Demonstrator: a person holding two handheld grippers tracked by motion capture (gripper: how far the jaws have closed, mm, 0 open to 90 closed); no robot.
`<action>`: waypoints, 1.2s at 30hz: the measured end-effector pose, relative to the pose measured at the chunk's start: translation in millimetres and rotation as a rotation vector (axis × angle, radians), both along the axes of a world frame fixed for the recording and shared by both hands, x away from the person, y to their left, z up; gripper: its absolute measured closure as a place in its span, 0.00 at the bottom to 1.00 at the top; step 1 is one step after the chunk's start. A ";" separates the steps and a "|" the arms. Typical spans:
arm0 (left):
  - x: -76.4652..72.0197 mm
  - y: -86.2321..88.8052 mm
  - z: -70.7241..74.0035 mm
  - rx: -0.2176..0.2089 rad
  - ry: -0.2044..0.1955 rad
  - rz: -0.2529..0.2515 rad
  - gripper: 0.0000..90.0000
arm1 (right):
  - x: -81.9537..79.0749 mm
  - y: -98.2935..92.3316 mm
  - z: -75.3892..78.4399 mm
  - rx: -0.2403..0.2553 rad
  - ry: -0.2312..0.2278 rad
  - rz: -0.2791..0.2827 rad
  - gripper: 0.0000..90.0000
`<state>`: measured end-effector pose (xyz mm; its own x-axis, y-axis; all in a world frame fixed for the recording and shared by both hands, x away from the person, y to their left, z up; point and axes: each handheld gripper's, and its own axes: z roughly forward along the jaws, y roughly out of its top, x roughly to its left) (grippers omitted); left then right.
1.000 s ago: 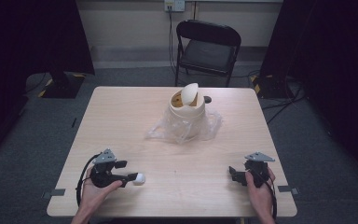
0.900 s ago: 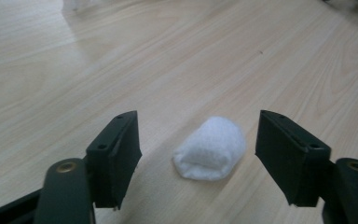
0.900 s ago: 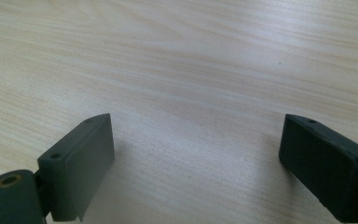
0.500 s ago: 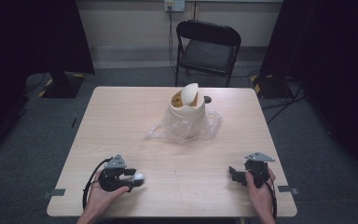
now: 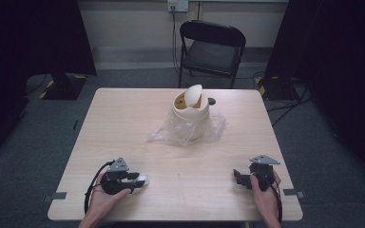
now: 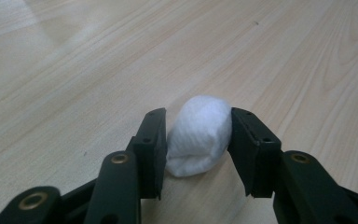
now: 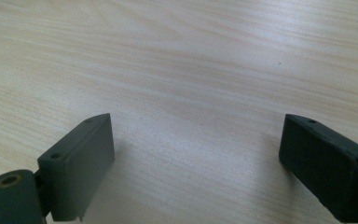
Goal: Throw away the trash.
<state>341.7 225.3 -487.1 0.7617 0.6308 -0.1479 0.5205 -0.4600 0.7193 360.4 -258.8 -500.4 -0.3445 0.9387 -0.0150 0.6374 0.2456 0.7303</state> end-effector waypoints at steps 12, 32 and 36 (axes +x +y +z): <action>5.0 -0.5 0.8 -0.030 0.008 0.019 0.74 | 0.0 0.0 0.0 0.000 0.000 0.000 0.10; 5.5 7.0 15.9 -0.089 -0.048 0.039 0.77 | 0.0 -0.1 0.0 0.000 -0.001 0.001 0.11; 7.2 11.3 20.5 -0.128 -0.045 0.050 0.77 | 0.0 -0.1 0.0 0.000 0.000 0.001 0.10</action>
<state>348.8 236.6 -466.6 0.7375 0.6463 -0.1958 0.5063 -0.3373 0.7936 360.4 -258.9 -500.4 -0.3450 0.9385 -0.0153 0.6370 0.2461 0.7305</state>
